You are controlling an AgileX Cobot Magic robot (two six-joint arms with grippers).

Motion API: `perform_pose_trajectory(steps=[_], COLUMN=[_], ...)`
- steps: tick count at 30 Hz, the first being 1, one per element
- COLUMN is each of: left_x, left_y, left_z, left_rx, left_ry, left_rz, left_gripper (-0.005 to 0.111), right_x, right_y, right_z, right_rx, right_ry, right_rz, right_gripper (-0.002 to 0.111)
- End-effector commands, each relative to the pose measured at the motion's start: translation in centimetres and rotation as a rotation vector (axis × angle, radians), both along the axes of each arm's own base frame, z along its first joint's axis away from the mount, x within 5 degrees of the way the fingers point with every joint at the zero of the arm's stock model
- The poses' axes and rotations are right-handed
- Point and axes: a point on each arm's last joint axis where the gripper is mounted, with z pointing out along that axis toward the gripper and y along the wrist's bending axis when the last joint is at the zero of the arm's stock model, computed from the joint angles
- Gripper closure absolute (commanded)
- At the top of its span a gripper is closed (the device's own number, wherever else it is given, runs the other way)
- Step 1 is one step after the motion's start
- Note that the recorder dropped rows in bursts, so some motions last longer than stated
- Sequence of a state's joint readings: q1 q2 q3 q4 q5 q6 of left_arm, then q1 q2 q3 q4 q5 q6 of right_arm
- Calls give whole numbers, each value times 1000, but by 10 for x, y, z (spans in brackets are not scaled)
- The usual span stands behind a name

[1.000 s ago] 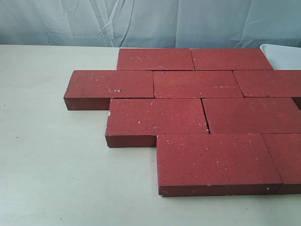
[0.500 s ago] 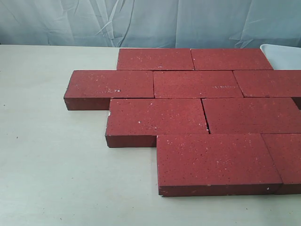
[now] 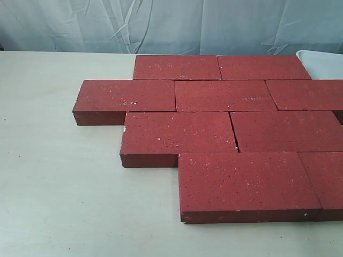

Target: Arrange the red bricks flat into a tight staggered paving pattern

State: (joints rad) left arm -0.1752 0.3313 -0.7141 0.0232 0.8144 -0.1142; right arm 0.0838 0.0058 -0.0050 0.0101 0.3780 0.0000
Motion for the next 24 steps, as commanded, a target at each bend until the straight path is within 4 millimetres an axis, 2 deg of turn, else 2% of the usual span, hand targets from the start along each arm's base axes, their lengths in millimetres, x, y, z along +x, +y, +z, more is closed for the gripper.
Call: perform_pose_trajectory(steps=[1, 13, 15, 19, 21, 24], left_x=[-1, -1, -1, -5, -7, -8], left_y=[1, 1, 4, 5, 6, 8], left_z=[1, 1, 1, 1, -6, -26], left_rx=[-5, -5, 64, 52, 44, 42], left_ry=[-12, -12, -23, -64, -125, -208], left_rz=[8, 8, 22, 38, 77, 138], left_gripper=[107, 107, 107, 107, 107, 107], right_x=[0, 0, 0, 0, 0, 0], right_y=[0, 0, 0, 0, 0, 0], right_z=[0, 0, 0, 0, 0, 0], right_rx=[2, 2, 2, 9, 9, 9], right_ry=[-16, -16, -16, -15, -15, -15], right_rz=[-2, -2, -2, -2, -2, -2], right_gripper=[109, 109, 109, 109, 109, 109])
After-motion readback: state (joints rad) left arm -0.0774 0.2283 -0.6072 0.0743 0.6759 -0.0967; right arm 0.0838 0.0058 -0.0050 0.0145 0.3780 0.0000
